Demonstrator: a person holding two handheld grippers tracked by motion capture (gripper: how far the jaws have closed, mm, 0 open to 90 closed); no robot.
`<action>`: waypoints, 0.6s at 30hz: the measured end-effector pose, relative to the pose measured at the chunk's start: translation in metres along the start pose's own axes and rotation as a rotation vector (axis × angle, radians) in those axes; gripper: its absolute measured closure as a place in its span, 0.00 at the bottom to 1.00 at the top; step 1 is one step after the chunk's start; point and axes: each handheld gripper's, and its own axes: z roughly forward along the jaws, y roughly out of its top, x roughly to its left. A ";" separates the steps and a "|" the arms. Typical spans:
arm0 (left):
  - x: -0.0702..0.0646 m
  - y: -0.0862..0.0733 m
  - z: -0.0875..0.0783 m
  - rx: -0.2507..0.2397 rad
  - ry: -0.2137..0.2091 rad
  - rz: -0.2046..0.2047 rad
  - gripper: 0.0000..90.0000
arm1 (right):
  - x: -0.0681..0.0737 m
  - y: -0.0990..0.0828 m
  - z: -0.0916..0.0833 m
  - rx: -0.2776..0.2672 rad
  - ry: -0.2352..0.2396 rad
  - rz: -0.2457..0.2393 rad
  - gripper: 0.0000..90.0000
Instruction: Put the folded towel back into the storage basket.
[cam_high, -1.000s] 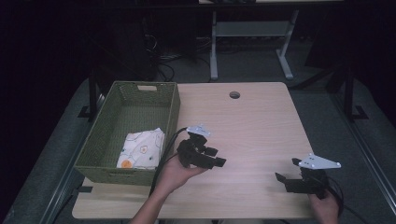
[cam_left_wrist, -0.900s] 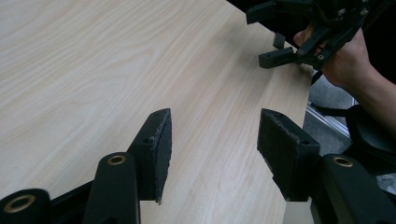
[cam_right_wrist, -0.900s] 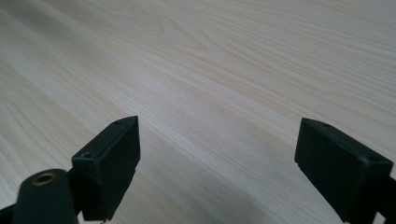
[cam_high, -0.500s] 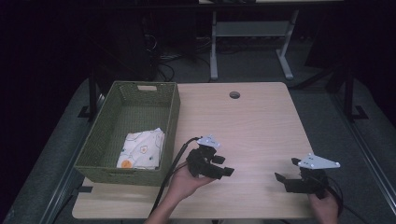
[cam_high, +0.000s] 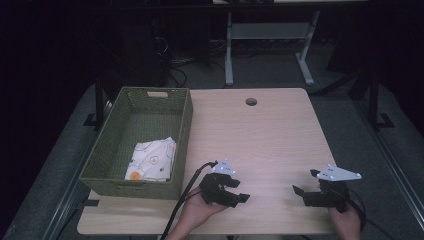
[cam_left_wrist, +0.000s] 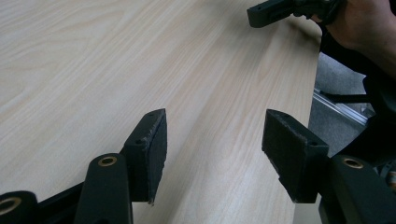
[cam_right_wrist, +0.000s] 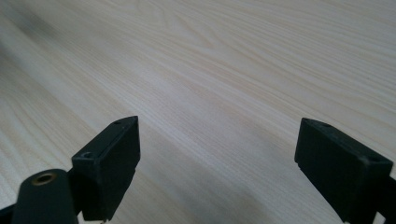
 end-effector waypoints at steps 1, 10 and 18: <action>-0.001 -0.002 0.000 -0.001 0.001 0.005 0.45 | 0.001 0.000 0.000 0.002 0.000 0.000 0.15; -0.009 -0.011 0.000 0.017 0.010 0.023 0.42 | 0.005 0.001 -0.001 -0.001 0.004 -0.007 0.15; -0.013 -0.016 0.007 0.041 0.012 0.040 0.40 | 0.009 0.002 0.003 0.008 0.020 -0.023 0.15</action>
